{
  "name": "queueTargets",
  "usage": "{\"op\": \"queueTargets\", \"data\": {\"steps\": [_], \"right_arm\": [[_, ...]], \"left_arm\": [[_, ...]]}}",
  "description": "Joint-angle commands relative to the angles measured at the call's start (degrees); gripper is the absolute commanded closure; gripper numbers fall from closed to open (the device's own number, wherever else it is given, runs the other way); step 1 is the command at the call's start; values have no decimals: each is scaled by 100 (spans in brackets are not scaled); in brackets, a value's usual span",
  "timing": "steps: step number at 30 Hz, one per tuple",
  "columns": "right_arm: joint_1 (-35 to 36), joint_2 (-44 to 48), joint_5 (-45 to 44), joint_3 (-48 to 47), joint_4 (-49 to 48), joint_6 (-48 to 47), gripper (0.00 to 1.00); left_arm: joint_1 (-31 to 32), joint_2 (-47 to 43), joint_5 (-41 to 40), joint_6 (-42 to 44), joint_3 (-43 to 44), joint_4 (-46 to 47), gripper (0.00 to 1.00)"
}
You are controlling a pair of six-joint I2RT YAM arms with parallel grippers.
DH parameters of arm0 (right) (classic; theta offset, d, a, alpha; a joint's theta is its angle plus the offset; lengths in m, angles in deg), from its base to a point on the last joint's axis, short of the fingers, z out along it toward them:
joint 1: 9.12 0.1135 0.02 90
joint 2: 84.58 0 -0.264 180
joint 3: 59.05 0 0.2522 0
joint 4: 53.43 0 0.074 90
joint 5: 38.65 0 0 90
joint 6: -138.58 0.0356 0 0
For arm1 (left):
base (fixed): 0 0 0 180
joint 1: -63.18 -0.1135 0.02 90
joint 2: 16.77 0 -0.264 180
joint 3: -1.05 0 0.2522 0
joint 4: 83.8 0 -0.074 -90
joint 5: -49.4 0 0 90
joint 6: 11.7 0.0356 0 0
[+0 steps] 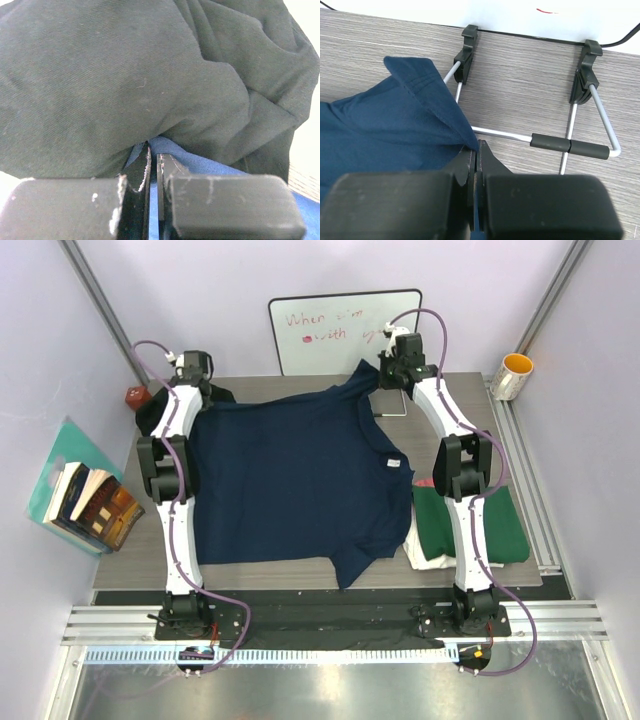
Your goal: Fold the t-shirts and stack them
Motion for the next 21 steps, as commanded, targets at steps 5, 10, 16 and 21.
{"op": "queueTargets", "data": {"steps": [5, 10, 16, 21], "right_arm": [[13, 1120, 443, 425, -63, 115, 99], [57, 1823, 321, 1181, -18, 27, 99], [49, 2465, 347, 1920, -71, 36, 99], [57, 2974, 461, 2517, -71, 10, 99]], "left_arm": [[-59, -595, 504, 0, -583, 3, 100], [-59, -1165, 539, -35, -1232, -173, 100], [-68, -1650, 469, -18, -1674, -6, 100], [-68, -1930, 416, 35, -1735, -15, 100]]}}
